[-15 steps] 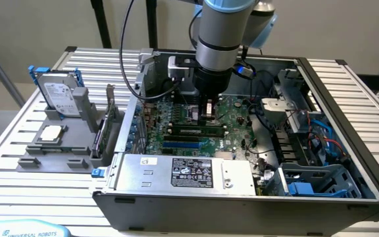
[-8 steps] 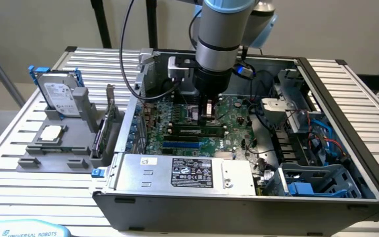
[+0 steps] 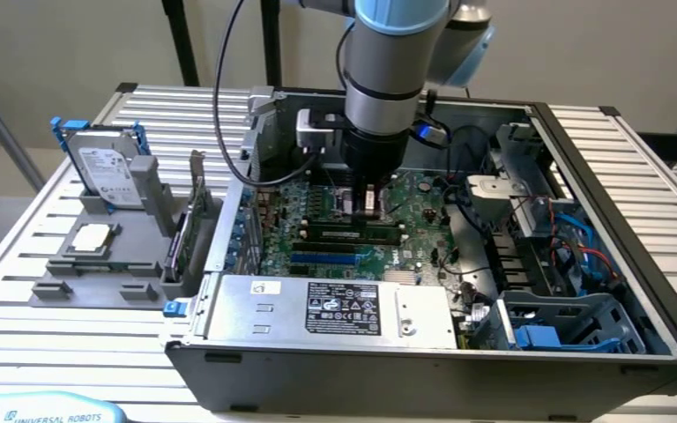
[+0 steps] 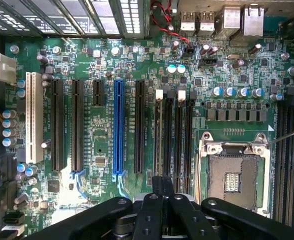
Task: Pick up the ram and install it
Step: 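Press down the ram until it locks into place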
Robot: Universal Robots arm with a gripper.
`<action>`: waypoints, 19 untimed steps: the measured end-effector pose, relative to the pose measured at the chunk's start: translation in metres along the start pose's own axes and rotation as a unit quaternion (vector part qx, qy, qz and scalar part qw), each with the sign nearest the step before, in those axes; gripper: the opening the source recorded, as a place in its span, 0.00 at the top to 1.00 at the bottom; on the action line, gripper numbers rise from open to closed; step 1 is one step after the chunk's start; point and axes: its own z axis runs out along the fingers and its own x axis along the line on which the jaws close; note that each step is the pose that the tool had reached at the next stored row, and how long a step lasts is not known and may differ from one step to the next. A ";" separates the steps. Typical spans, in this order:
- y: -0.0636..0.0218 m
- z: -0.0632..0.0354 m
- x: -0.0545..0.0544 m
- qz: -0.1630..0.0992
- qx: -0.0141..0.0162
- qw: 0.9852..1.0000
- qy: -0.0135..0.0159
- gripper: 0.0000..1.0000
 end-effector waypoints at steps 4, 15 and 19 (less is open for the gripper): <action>0.0021 0.0042 0.000 0.000 0.003 1.000 0.001 0.89; 0.0039 -0.0095 0.000 0.000 0.007 1.000 -0.001 0.89; 0.0039 -0.0109 0.000 0.000 0.006 1.000 -0.002 0.89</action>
